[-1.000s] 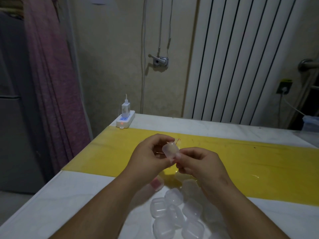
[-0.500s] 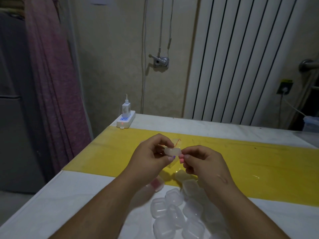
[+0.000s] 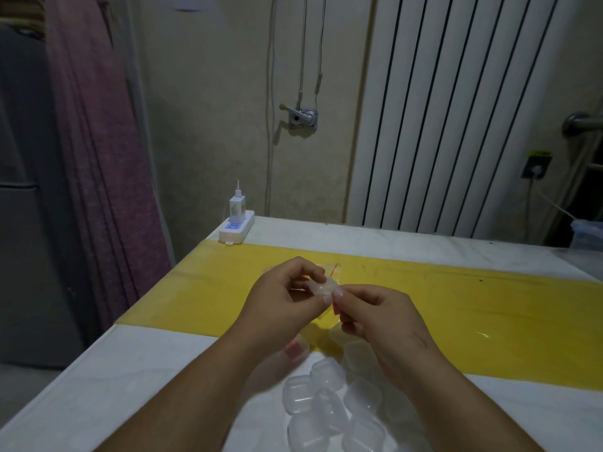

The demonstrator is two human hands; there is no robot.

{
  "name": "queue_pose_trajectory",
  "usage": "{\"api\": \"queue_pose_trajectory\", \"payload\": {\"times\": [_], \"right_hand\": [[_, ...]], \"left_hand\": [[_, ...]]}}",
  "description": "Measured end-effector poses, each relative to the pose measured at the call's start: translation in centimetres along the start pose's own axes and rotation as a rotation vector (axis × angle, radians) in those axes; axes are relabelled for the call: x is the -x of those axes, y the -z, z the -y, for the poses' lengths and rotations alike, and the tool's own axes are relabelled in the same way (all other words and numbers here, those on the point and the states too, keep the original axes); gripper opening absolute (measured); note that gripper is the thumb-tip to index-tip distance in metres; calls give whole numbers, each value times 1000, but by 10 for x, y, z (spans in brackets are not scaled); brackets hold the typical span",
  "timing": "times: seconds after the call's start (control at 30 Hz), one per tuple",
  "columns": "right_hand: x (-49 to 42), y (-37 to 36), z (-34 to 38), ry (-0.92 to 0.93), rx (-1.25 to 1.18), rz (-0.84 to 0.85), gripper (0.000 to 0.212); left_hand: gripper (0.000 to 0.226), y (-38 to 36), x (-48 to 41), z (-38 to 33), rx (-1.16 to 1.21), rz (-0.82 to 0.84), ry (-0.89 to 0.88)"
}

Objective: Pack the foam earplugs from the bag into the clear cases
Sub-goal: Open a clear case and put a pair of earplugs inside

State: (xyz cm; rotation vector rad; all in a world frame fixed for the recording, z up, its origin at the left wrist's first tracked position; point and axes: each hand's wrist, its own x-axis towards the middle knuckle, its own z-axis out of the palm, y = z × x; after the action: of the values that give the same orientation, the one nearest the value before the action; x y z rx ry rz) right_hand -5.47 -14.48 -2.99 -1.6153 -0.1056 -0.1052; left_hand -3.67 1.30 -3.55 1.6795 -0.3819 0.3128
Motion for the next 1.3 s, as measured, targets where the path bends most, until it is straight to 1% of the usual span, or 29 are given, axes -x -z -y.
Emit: {"api": "queue_pose_trajectory", "payload": {"times": [0.1, 0.23, 0.33, 0.43, 0.63, 0.73, 0.83, 0.93, 1.0, 1.1, 1.17, 1.23, 1.3], "right_hand": [[1, -1, 0, 32, 31, -6, 12], [2, -2, 1, 45, 64, -27, 10], [3, -4, 2, 56, 106, -75, 8], [4, -6, 3, 61, 137, -121, 7], [6, -7, 6, 38, 156, -158, 7], [7, -7, 6, 47, 169, -176, 11], [6, -7, 3, 38, 201, -180, 21], [6, -5, 3, 24, 188, -144, 15], [5, -3, 5, 18, 145, -117, 10], [4, -2, 4, 16, 118, -116, 7], [3, -3, 3, 21, 123, -134, 9], [2, -3, 2, 31, 115, -140, 9], [1, -2, 2, 39, 110, -128, 5]], "left_hand": [[21, -1, 0, 2, -78, -13, -29], [17, -1, 0, 3, -117, -9, -62], [15, -2, 0, 3, -121, -12, -76], [19, -3, 1, 4, -104, 1, -66], [18, -4, 2, 3, -87, 47, -27], [17, -6, 3, 1, -92, 46, -31], [17, -2, 0, -4, -5, -2, -15], [10, 0, 0, -12, 159, 4, 50], [17, 0, 0, -16, 177, 8, 75], [29, 3, 0, -18, 123, 26, 96], [25, 5, 1, -16, 66, 57, 127], [17, 6, 2, -12, -53, 96, 104], [18, 6, 3, -8, -173, 131, 96]]}}
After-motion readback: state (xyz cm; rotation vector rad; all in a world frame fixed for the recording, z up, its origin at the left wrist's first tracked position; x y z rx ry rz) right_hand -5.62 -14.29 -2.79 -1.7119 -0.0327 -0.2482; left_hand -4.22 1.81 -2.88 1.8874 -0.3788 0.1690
